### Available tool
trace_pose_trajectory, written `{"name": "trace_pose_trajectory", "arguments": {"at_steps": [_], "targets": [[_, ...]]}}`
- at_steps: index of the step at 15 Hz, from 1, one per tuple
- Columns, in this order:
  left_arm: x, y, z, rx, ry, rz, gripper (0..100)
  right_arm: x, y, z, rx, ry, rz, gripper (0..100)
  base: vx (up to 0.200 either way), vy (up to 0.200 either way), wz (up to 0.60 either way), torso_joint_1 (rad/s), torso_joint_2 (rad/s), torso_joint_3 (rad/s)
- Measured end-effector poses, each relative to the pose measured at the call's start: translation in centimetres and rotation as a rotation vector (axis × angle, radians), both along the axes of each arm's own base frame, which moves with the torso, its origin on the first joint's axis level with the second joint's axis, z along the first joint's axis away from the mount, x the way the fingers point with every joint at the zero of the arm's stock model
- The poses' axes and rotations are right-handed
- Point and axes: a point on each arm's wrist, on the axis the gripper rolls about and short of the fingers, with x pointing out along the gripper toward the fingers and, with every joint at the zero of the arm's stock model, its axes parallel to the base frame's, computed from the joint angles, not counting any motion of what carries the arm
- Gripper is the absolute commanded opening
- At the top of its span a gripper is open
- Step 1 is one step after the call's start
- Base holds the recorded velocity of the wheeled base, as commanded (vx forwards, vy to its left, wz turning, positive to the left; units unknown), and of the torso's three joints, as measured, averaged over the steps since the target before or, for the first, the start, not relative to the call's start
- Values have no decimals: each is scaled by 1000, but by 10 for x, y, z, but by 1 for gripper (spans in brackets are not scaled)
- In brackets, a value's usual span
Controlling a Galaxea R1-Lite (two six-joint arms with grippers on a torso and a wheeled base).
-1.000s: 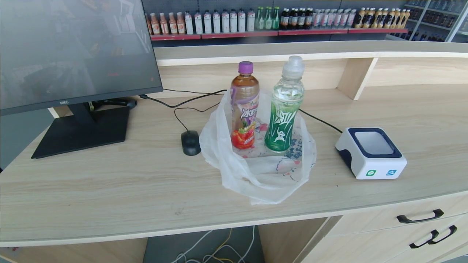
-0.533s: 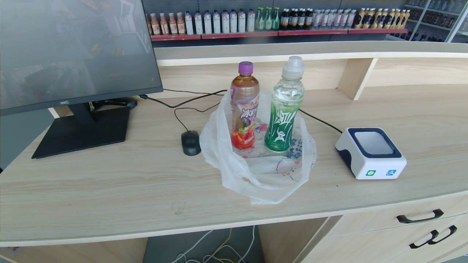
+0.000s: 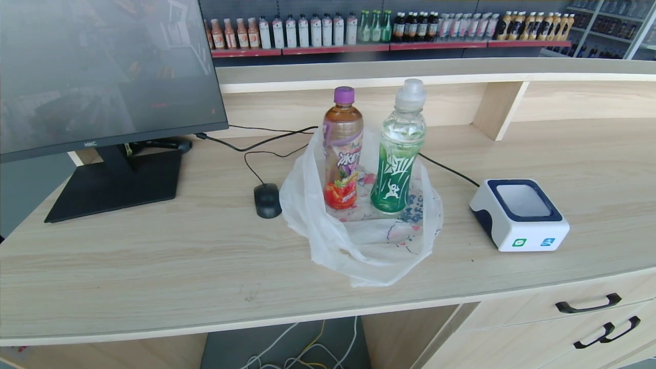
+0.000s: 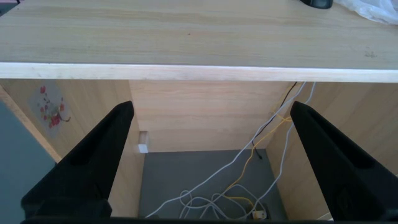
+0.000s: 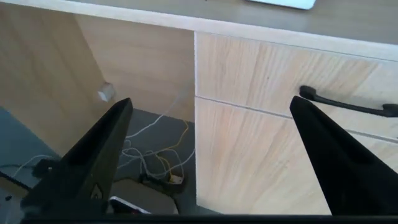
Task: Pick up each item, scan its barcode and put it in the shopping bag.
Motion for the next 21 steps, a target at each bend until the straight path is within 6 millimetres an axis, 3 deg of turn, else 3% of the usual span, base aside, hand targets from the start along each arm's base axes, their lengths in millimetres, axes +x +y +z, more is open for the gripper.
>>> {"name": "trace_pose_trajectory", "arguments": {"at_steps": [3,14,21], "targets": [[0,0,0,0,0,0,100,3,4,-1,-18,42,-151,100,0,0,0,0,0,0],[0,0,0,0,0,-1,100,4,5,-1,-20,64,-184,100,0,0,0,0,0,0],[0,0,0,0,0,-1,100,4,7,-1,-14,68,-293,100,0,0,0,0,0,0]]}}
